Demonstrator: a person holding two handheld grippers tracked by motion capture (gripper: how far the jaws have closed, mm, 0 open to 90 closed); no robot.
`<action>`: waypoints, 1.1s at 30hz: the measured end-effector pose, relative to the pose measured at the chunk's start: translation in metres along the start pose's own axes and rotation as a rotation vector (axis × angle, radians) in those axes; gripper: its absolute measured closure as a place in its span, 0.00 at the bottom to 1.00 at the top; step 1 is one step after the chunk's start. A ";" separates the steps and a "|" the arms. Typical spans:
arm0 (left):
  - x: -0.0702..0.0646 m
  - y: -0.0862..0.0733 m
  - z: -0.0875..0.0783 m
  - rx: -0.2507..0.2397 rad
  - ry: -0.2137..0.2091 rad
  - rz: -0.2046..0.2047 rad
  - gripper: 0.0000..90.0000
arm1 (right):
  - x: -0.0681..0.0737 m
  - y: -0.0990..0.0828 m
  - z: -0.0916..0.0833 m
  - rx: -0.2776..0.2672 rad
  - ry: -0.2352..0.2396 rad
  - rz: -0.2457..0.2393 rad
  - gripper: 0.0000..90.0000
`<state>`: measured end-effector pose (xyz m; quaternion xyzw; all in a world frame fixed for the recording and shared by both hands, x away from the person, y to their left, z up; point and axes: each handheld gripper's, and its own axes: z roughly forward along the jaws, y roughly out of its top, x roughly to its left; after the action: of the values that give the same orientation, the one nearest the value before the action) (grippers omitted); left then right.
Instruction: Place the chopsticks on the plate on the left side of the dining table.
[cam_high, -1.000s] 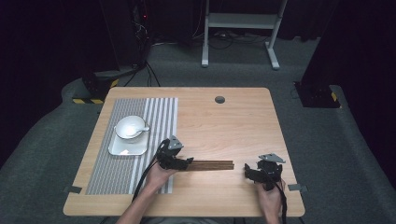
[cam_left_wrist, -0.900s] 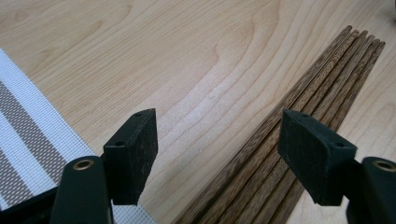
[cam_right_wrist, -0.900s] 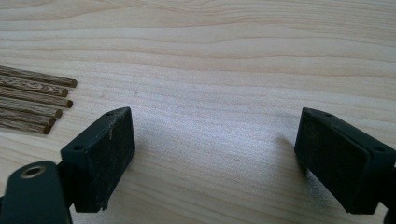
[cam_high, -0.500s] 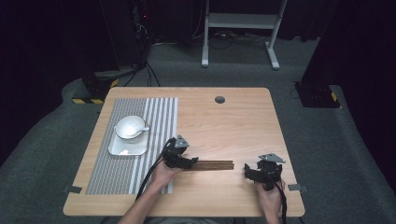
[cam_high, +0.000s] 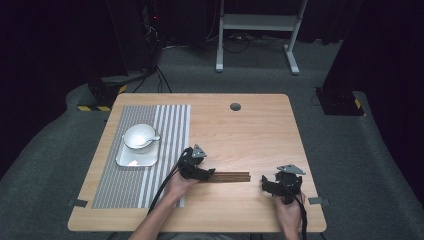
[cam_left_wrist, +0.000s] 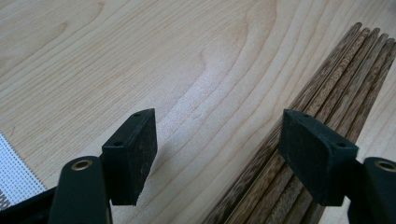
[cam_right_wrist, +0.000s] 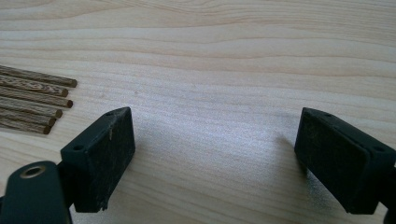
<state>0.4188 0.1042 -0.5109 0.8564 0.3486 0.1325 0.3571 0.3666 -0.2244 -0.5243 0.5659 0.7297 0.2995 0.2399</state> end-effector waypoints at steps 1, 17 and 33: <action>0.000 0.000 0.000 0.001 0.001 -0.001 0.31 | 0.000 0.000 0.000 0.000 0.000 0.000 0.13; 0.002 -0.001 0.004 0.016 0.013 -0.001 0.31 | 0.000 0.000 0.000 -0.001 -0.002 -0.001 0.13; 0.010 -0.003 0.002 0.024 0.037 -0.009 0.31 | 0.000 0.000 0.000 -0.001 -0.002 -0.001 0.13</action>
<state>0.4250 0.1120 -0.5148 0.8564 0.3604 0.1427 0.3409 0.3665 -0.2242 -0.5243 0.5656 0.7298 0.2990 0.2410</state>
